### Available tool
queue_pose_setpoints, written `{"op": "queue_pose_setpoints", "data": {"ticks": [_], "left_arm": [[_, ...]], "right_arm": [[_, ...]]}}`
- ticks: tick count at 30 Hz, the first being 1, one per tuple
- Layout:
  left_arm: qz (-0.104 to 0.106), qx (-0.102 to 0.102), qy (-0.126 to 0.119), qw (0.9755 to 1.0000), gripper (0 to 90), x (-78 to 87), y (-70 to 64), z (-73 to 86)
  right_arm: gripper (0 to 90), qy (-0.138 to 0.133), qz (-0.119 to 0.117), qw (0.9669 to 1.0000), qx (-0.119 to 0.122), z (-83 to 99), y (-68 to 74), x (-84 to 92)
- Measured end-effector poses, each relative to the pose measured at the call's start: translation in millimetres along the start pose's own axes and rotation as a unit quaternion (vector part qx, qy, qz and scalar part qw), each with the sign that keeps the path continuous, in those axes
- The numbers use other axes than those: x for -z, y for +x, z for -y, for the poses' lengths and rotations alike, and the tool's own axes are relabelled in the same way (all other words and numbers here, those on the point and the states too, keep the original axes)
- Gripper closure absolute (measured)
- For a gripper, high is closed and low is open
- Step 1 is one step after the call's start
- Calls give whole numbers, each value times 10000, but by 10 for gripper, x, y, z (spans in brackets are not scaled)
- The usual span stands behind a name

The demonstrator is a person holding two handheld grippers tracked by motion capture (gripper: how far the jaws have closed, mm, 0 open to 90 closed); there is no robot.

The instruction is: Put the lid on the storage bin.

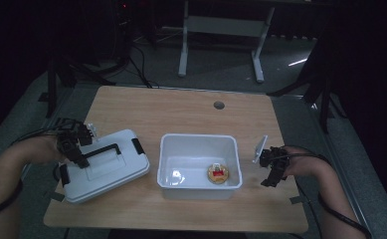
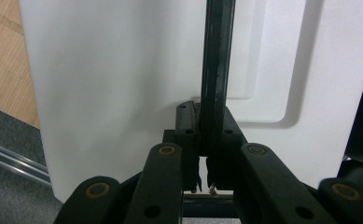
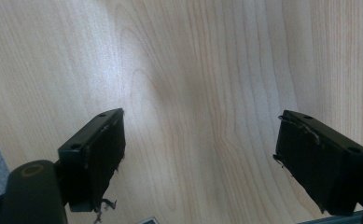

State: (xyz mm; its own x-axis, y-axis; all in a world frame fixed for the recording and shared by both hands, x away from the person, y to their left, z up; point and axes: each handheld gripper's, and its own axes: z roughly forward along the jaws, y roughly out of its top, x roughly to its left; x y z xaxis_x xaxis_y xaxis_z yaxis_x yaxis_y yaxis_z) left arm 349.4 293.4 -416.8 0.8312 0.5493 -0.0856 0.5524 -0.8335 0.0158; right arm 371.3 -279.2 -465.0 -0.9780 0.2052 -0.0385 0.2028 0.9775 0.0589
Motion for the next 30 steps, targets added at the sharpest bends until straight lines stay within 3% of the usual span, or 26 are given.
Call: {"op": "queue_pose_setpoints", "data": {"ticks": [17,21,22,30], "left_arm": [[-270,-249,-118,9993,835,496,-117,-111],[-337,-317,-170,9988,835,636,-180,-167],[-273,-377,-207,9987,835,672,-202,-191],[-323,-627,-291,9971,835,817,-363,-374]], "right_arm": [[154,-20,-32,10000,-62,46,44,-15],[154,-44,-20,10000,-22,25,39,-9],[154,-48,-30,10000,-17,21,41,-8],[154,-1,-62,10000,-4,7,21,-2]]}}
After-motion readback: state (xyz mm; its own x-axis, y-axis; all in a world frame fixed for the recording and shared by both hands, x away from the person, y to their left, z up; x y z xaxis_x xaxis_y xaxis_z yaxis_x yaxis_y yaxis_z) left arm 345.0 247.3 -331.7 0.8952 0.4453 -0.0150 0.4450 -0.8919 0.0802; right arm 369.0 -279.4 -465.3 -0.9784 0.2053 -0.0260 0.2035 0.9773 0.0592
